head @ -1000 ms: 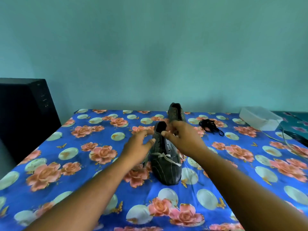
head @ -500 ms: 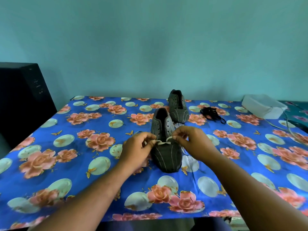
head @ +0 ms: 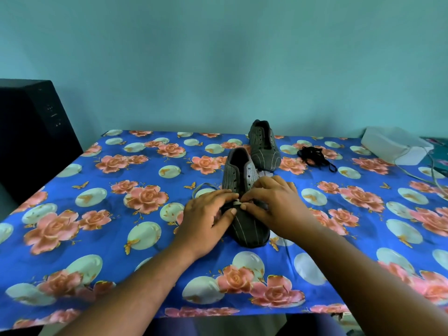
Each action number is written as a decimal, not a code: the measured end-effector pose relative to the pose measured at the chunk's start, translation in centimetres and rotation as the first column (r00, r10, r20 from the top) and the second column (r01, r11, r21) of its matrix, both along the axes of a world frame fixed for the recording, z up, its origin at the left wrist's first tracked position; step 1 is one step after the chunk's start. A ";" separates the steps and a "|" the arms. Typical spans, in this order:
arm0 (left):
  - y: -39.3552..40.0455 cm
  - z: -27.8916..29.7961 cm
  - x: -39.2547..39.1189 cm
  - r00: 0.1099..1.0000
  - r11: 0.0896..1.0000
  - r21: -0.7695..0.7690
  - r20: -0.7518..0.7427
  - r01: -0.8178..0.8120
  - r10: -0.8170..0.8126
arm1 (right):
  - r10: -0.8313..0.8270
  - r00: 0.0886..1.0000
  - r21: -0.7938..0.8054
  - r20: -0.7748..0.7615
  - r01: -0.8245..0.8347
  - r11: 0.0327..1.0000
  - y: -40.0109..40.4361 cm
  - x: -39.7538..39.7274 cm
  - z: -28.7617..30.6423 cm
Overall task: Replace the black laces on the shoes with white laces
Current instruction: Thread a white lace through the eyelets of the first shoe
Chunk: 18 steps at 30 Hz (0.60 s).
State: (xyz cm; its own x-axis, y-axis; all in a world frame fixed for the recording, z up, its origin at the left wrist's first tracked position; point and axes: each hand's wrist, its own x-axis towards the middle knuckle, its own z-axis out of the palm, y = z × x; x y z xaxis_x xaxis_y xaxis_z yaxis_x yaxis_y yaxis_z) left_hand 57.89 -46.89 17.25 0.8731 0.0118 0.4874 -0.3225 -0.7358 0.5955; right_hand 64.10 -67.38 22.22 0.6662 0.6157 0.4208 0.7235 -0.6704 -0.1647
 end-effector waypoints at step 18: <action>-0.4 -0.2 -0.3 0.996 0.993 0.113 -0.078 -0.029 0.038 | 0.217 0.896 0.313 -0.388 -0.093 0.945 0.1 0.4 -1.1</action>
State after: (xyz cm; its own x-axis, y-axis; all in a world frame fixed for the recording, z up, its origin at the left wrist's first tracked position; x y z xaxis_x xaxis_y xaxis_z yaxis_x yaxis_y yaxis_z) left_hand 57.59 -47.25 17.02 0.9092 -0.0093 0.4162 -0.2515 -0.8089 0.5314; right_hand 64.46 -67.28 21.10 0.7226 0.6234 0.2987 0.6386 -0.4367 -0.6336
